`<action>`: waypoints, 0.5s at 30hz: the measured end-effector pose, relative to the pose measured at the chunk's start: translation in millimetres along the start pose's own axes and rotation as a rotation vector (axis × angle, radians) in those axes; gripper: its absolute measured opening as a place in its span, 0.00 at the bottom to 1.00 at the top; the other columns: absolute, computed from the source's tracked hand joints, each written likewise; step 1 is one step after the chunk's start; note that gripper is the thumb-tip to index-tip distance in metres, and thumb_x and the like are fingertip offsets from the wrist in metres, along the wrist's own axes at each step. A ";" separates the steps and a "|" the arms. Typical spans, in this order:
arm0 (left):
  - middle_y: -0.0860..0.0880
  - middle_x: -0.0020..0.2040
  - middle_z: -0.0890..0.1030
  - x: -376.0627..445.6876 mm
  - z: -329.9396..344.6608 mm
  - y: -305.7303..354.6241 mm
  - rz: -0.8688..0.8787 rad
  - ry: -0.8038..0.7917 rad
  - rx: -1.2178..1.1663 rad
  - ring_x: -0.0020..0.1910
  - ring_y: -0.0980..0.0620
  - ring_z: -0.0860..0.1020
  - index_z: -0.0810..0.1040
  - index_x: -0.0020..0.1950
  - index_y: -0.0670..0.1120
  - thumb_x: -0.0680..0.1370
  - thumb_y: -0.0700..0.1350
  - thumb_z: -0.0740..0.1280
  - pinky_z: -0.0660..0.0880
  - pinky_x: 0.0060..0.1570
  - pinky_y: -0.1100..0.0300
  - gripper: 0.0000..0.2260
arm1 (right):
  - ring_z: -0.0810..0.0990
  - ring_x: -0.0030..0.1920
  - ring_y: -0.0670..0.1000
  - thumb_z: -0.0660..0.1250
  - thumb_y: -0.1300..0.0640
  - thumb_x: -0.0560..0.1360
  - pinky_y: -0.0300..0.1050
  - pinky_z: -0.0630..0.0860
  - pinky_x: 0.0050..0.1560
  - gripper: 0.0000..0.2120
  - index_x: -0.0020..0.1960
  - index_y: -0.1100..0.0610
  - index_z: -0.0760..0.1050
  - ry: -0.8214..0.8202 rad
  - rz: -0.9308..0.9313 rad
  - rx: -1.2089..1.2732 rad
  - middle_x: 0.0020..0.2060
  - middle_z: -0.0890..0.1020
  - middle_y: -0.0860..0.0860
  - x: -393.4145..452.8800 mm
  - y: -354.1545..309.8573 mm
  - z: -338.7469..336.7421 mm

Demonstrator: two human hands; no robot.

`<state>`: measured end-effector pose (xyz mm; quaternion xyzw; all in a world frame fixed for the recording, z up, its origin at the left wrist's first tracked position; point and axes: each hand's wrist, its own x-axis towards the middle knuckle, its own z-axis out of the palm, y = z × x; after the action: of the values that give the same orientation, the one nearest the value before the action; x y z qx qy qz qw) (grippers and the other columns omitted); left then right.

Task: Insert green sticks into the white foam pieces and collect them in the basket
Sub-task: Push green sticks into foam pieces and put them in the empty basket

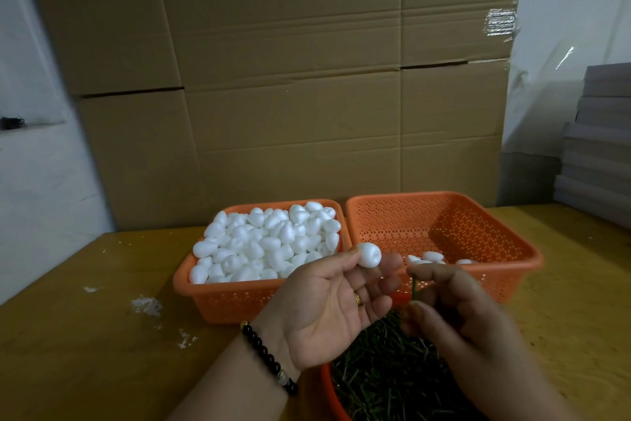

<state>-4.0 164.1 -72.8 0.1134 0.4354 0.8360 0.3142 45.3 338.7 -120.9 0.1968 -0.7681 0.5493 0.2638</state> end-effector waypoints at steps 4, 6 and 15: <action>0.43 0.57 0.82 0.6 -0.4 -0.2 -0.006 0.010 -0.002 0.48 0.48 0.82 0.74 0.60 0.42 0.73 0.44 0.64 0.77 0.43 0.58 0.16 | 0.83 0.38 0.54 0.67 0.56 0.69 0.47 0.80 0.44 0.20 0.58 0.38 0.77 -0.012 0.060 0.122 0.38 0.80 0.56 1.2 1.4 -1.1; 0.42 0.59 0.82 0.7 -1.0 -0.9 -0.011 0.010 -0.008 0.49 0.48 0.81 0.74 0.59 0.42 0.74 0.44 0.64 0.77 0.44 0.58 0.14 | 0.83 0.38 0.53 0.67 0.57 0.69 0.42 0.79 0.42 0.20 0.58 0.39 0.78 -0.017 0.072 0.131 0.38 0.81 0.54 1.4 -0.6 -2.2; 0.39 0.45 0.81 4.8 0.5 -7.0 -0.032 0.077 -0.159 0.40 0.46 0.81 0.77 0.55 0.35 0.72 0.36 0.65 0.81 0.40 0.56 0.13 | 0.83 0.48 0.42 0.69 0.58 0.69 0.40 0.80 0.48 0.15 0.49 0.41 0.83 0.090 0.081 0.071 0.46 0.85 0.43 3.5 1.4 -3.3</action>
<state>-4.5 170.3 -78.6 0.0489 0.3811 0.8665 0.3186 42.3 342.2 -118.9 0.1498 -0.7428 0.5946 0.2687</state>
